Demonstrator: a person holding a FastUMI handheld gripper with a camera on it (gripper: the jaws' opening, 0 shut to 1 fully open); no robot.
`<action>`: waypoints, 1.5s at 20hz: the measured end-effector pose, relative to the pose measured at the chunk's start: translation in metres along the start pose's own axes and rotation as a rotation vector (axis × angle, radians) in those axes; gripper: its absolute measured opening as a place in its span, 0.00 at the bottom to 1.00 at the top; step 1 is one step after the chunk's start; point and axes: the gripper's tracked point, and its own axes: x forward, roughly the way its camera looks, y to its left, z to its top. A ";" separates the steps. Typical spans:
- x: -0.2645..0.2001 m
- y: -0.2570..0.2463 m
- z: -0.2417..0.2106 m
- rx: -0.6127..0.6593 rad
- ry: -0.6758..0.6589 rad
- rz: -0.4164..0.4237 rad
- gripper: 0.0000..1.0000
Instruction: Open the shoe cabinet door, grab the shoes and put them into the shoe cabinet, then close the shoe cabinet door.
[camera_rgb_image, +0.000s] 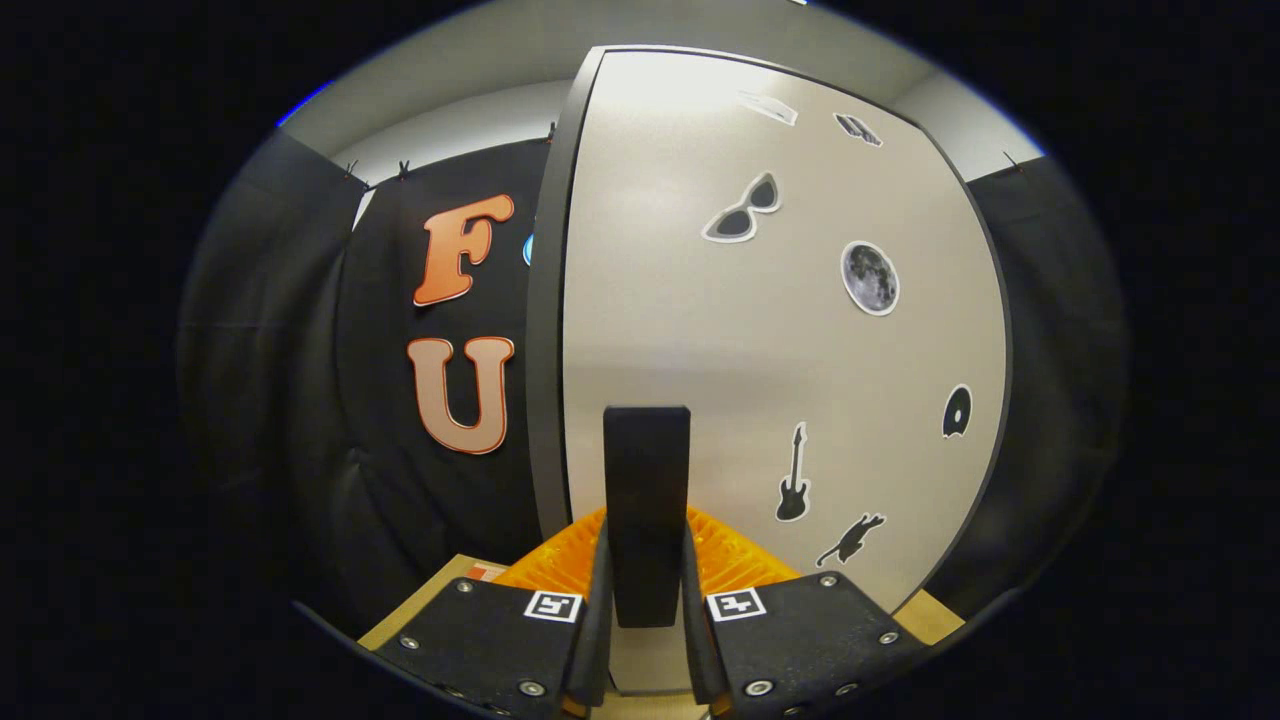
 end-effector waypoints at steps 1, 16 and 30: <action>0.000 0.000 0.001 -0.001 -0.007 0.002 0.29; -0.032 -0.003 -0.001 0.069 0.010 0.041 0.20; -0.101 -0.036 -0.006 0.103 0.025 0.116 0.20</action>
